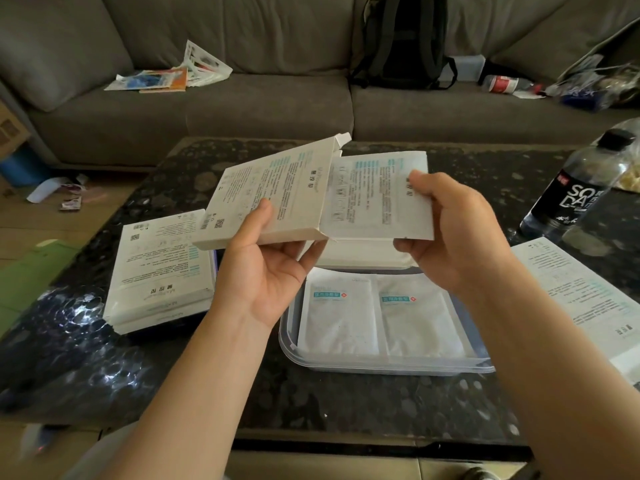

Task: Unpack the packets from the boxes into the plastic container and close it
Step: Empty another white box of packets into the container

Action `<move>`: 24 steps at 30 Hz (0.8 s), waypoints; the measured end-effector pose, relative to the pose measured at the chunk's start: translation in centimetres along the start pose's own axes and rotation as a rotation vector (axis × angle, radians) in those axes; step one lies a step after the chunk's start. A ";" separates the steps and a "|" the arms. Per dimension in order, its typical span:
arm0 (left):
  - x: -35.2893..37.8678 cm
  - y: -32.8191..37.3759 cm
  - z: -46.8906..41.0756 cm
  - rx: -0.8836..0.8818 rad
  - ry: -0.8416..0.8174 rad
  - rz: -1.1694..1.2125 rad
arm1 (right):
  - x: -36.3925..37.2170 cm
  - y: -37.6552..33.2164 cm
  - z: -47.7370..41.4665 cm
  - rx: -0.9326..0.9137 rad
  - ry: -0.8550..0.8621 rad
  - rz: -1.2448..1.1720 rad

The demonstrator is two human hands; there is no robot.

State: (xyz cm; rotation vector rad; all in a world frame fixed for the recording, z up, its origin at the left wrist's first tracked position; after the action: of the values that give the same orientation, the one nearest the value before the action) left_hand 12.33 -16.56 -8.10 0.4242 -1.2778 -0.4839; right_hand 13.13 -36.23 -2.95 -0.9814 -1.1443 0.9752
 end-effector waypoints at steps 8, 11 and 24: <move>-0.3 0.6 0.0 0.036 0.015 0.016 | -2.5 -1.4 0.3 -0.082 0.199 -0.224; -0.2 0.6 0.0 0.058 0.009 -0.002 | -2.9 -1.3 0.9 -0.073 0.264 -0.198; 0.6 -0.5 0.9 0.044 -0.036 -0.064 | -4.5 0.8 4.6 -0.087 0.346 0.249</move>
State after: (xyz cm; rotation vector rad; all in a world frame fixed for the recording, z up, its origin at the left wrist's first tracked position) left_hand 11.57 -17.33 -7.73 0.4964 -1.3142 -0.5207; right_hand 7.89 -39.76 -4.26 -1.3291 -0.7930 0.9112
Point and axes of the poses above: each hand's wrist, its own z-axis away from the middle knuckle, its own x-axis out of the palm, y = z × x, the point moved 4 cm from there along -z, towards the middle knuckle, and after that the axes turned 3 degrees about y, right-handed, at the moved point
